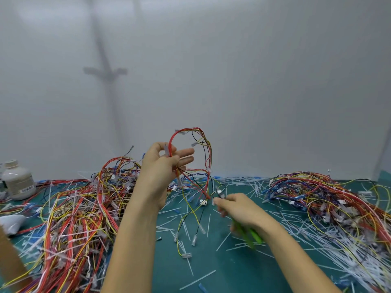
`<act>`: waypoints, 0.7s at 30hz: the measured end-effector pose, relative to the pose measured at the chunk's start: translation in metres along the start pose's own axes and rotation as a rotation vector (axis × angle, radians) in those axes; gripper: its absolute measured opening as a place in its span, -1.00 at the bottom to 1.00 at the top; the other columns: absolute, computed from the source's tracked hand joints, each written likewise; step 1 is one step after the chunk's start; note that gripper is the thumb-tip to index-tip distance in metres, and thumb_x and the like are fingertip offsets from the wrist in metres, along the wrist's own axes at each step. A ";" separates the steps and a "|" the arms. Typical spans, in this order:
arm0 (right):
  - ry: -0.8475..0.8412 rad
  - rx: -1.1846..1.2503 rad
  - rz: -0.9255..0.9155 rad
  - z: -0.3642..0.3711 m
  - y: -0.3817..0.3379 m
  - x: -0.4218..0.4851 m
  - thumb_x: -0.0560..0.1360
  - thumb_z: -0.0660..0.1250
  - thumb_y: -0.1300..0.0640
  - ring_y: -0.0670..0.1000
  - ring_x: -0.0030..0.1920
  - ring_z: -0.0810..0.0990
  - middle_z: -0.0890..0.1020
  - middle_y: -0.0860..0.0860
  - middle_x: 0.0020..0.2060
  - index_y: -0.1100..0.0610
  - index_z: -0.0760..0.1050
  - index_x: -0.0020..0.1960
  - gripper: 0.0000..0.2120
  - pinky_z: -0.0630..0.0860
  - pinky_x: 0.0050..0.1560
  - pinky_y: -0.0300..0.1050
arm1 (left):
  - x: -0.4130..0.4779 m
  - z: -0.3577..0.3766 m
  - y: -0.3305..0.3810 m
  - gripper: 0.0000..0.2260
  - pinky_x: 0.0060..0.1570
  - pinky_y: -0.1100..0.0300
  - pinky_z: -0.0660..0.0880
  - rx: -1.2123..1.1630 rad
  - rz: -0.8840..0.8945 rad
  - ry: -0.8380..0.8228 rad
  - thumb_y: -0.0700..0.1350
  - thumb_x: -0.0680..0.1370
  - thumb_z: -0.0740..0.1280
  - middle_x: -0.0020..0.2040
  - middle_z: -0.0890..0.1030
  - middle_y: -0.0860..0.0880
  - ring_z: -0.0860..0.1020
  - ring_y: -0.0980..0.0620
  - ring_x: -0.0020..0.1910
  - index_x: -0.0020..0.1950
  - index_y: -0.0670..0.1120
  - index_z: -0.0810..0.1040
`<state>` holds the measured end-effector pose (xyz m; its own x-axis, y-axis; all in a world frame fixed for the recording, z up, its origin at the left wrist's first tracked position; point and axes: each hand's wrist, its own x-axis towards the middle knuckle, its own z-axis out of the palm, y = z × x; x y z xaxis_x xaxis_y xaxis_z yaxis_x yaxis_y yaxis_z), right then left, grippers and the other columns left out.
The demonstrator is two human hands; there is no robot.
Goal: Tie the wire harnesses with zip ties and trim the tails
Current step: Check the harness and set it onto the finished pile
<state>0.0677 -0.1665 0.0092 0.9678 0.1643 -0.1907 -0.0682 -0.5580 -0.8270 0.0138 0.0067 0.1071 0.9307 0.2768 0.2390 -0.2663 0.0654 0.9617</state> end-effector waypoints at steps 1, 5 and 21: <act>0.043 -0.279 0.012 -0.003 0.001 -0.001 0.58 0.16 -0.24 0.12 -0.15 0.66 0.65 0.06 0.02 0.15 0.49 -0.05 -0.56 0.56 -0.08 0.01 | 0.000 0.000 0.000 -0.76 0.12 -0.06 0.56 0.014 0.001 0.004 -0.44 0.61 0.05 -0.11 0.72 -0.12 0.69 -0.12 -0.01 -0.01 -0.12 0.36; 0.163 -0.869 0.086 -0.004 0.019 0.003 0.65 -0.04 -0.22 0.22 0.31 0.45 0.48 0.17 0.33 0.14 0.43 0.32 -0.47 0.43 0.16 0.05 | -0.001 0.002 -0.001 -0.73 0.02 0.03 0.60 0.049 -0.010 0.002 -0.45 0.61 0.03 -0.16 0.73 -0.07 0.70 -0.09 -0.07 0.02 -0.10 0.36; 0.294 -1.027 0.101 0.010 0.056 0.021 0.64 -0.01 -0.08 0.16 0.31 0.29 0.34 0.16 0.33 0.11 0.21 0.37 -0.61 0.28 0.23 0.13 | 0.001 0.013 -0.009 -0.68 0.01 0.05 0.56 0.099 -0.053 0.002 -0.50 0.53 0.01 -0.10 0.71 -0.11 0.70 -0.04 -0.12 -0.06 -0.09 0.32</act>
<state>0.0824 -0.1861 -0.0460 0.9988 -0.0469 0.0146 -0.0476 -0.9975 0.0522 0.0203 -0.0066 0.1005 0.9425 0.2770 0.1870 -0.1903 -0.0154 0.9816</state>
